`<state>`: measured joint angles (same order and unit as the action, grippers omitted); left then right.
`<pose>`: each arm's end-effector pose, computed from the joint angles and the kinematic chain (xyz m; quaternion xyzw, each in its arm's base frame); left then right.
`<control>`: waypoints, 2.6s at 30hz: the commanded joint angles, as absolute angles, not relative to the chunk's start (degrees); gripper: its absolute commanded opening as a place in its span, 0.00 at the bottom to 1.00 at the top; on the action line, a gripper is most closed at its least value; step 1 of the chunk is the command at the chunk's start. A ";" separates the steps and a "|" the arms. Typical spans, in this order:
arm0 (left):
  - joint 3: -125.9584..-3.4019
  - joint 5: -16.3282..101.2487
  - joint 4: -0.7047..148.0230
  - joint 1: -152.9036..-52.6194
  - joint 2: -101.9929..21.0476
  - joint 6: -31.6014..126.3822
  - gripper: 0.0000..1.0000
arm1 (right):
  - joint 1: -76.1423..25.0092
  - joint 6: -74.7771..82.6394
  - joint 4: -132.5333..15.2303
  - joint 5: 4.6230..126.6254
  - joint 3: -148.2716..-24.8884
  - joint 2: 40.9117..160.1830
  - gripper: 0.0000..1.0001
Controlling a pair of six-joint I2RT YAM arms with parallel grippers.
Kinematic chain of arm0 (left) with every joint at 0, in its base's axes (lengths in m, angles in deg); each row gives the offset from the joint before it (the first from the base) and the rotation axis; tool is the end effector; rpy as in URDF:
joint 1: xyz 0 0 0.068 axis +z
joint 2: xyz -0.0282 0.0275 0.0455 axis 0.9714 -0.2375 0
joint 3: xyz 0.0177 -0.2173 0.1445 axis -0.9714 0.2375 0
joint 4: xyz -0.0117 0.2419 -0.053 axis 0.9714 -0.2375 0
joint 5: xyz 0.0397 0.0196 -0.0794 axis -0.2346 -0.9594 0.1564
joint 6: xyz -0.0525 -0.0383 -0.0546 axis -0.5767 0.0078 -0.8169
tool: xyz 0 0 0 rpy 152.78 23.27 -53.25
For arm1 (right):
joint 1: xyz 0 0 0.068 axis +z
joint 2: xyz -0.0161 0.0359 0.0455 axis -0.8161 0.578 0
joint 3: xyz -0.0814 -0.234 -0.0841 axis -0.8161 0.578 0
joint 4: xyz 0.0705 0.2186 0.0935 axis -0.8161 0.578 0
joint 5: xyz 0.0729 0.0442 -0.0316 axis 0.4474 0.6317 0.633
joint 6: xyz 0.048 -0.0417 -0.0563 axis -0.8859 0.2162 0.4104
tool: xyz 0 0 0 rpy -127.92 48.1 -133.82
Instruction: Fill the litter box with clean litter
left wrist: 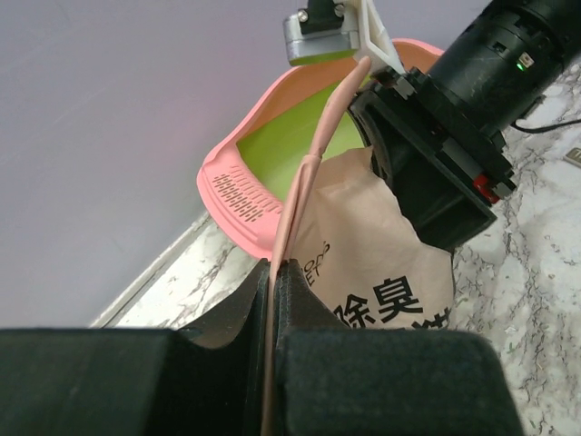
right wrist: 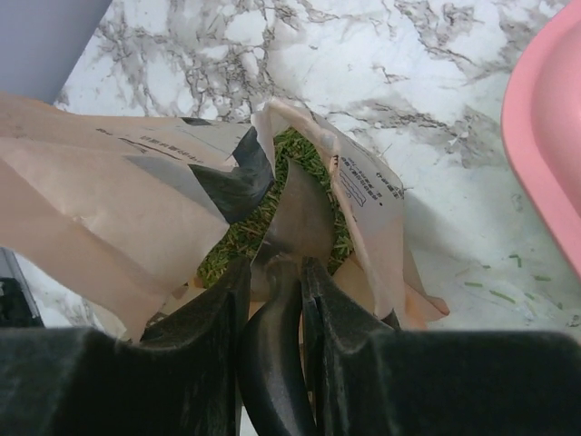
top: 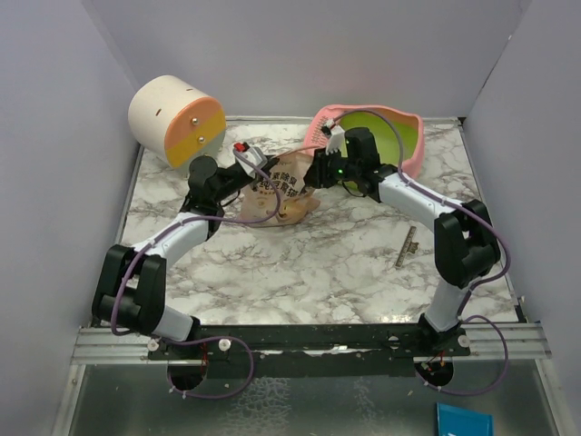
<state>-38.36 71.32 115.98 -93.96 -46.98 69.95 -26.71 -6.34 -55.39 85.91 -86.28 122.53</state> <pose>0.3085 -0.1457 0.2955 0.3869 0.5407 -0.2497 0.7040 0.3618 0.2318 0.2320 -0.1976 0.8321 0.3760 0.3567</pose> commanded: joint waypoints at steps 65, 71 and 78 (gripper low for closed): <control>-29.23 52.51 111.21 -92.04 -19.31 60.89 0.39 | -44.76 -32.26 -91.98 105.18 -57.61 102.87 0.01; -28.38 52.09 111.36 -92.10 -19.36 60.79 0.38 | -44.85 -32.30 -96.26 103.71 -55.23 102.22 0.01; -28.53 52.60 111.56 -92.15 -19.76 59.68 0.37 | -45.00 -32.95 -100.85 101.88 -52.36 100.83 0.01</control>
<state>-28.59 53.62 110.49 -92.34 -20.35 61.01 -44.63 -32.50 -93.92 103.43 -53.01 103.87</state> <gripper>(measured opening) 0.376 0.244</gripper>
